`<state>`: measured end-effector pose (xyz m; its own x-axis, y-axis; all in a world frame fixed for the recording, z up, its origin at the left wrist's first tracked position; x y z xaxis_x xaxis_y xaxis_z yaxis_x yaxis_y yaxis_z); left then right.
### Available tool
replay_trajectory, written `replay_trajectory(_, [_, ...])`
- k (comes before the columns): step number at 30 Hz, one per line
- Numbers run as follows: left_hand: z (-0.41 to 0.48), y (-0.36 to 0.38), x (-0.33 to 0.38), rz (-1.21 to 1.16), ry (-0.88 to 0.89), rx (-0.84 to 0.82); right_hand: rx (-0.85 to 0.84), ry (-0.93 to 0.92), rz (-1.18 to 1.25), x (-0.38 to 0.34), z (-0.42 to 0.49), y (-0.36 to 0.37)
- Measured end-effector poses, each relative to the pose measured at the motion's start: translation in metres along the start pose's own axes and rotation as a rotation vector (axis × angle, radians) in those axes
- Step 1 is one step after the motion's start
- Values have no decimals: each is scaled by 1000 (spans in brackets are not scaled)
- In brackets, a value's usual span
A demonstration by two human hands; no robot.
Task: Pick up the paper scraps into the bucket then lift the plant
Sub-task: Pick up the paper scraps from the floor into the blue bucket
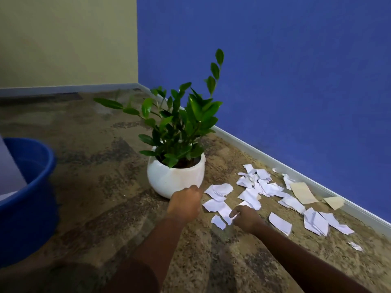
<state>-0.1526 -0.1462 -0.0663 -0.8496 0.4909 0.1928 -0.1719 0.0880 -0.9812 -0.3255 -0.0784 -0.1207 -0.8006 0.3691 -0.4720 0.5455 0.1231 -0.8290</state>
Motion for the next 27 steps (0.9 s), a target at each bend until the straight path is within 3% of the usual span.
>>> replay_trajectory(7, [27,79,14,-153,-179,-270,100,-35,-54,25,48,7])
replay_trajectory(10, [35,97,23,-321,-213,-281,180,-136,-155,16,74,5])
replay_trajectory(13, [44,108,32,-406,-221,-272,132,-164,-172,9,97,7])
replay_trajectory(20, [51,121,41,-247,-282,-246,-160,-173,-414,10,132,24])
replay_trajectory(24, [54,123,46,-163,-295,-262,-78,-332,-640,7,129,15])
replay_trajectory(27, [56,124,50,-131,-297,-264,22,-406,-637,5,123,-3])
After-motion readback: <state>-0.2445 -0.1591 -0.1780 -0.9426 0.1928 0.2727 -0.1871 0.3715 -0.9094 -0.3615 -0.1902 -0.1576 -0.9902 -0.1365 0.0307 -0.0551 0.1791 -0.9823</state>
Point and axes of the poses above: each hand's wrist, its own z-axis towards the middle knuckle, its own y-axis out of the palm, x = y × z, the point moved 6 cm from there along z, towards the middle knuckle, and after that the axes turned 11 degrees about -y, right-handed, at the moved point
